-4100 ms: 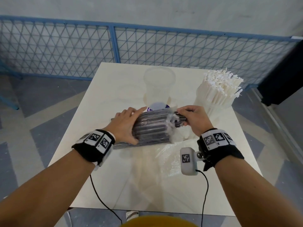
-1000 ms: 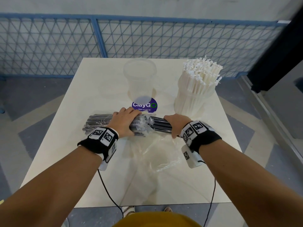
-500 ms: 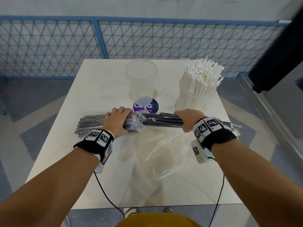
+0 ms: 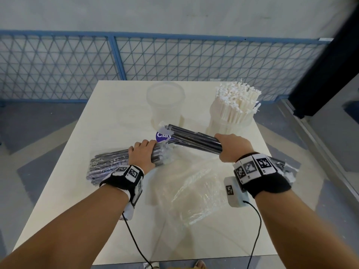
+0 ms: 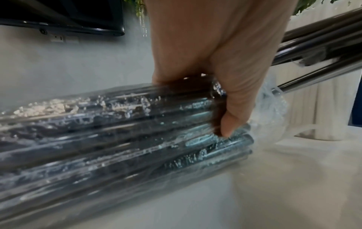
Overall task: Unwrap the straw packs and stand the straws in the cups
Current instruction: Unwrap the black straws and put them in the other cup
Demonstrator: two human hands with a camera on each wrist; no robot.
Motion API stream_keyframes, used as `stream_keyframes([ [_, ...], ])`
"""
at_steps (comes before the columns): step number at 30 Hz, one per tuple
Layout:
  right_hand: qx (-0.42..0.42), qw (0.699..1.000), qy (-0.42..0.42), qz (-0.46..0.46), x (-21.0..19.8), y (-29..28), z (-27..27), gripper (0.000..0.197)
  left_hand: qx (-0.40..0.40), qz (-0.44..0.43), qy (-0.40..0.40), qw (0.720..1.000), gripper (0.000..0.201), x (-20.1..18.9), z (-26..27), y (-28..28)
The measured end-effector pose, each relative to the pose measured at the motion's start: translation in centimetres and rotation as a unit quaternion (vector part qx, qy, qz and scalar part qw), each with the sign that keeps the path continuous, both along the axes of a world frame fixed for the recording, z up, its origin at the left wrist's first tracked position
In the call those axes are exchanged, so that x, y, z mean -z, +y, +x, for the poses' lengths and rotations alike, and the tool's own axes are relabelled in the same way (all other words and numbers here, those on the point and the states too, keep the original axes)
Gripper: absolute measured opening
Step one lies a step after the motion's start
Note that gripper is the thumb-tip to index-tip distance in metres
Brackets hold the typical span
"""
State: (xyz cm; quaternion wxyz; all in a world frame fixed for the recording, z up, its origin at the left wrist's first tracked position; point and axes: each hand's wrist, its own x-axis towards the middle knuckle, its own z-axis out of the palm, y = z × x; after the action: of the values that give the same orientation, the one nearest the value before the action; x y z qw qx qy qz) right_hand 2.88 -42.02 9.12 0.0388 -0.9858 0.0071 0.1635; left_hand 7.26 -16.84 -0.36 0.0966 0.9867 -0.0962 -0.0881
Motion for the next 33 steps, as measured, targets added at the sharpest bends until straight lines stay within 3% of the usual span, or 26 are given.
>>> stream_keyframes([
  [4,0.009,1.0,-0.016,-0.003,-1.0,-1.2,-0.1,0.033,-0.043,0.006,0.009,0.999,0.07,-0.2,0.2,0.6],
  [10,0.001,0.992,-0.063,0.114,-1.1,-0.2,0.1,0.041,-0.017,0.002,0.048,0.999,0.076,-0.6,0.2,-0.2],
  [13,-0.022,0.978,-0.062,0.2,-0.2,1.4,0.4,0.04,0.011,-0.049,0.092,0.994,0.089,-0.7,0.6,-0.4],
  [15,-0.022,0.971,-0.058,0.229,0.8,2.0,0.7,0.04,-0.017,-0.15,0.124,0.981,0.095,-1.6,1.1,0.0],
  [16,-0.019,0.971,-0.055,0.233,1.2,2.1,0.8,0.041,-0.054,-0.254,0.136,0.956,0.09,-2.3,1.5,0.4],
  [17,-0.017,0.971,-0.05,0.233,1.5,2.1,0.9,0.042,-0.108,-0.386,0.137,0.906,0.077,-3.4,1.9,0.7],
  [19,-0.025,0.973,-0.035,0.228,1.8,2.2,1.1,0.045,-0.227,-0.599,0.091,0.763,0.051,-5.9,2.6,1.3],
  [20,-0.037,0.973,-0.026,0.226,2.0,2.4,1.3,0.046,-0.261,-0.647,0.073,0.713,0.039,-7.1,2.9,1.5],
  [21,-0.051,0.973,-0.017,0.223,2.0,2.7,1.4,0.047,-0.272,-0.664,0.065,0.694,0.031,-8.0,3.3,1.5],
  [25,-0.079,0.975,-0.011,0.206,2.4,4.4,2.2,0.05,-0.258,-0.611,0.037,0.748,0.033,-9.1,3.8,0.5],
  [29,-0.08,0.972,-0.008,0.222,2.8,5.7,2.8,0.055,-0.274,-0.636,-0.014,0.722,0.018,-9.0,3.9,0.1],
  [33,-0.055,0.961,-0.027,0.27,3.2,6.5,3.2,0.049,-0.29,-0.645,-0.031,0.706,0.021,-9.7,4.6,-0.8],
])
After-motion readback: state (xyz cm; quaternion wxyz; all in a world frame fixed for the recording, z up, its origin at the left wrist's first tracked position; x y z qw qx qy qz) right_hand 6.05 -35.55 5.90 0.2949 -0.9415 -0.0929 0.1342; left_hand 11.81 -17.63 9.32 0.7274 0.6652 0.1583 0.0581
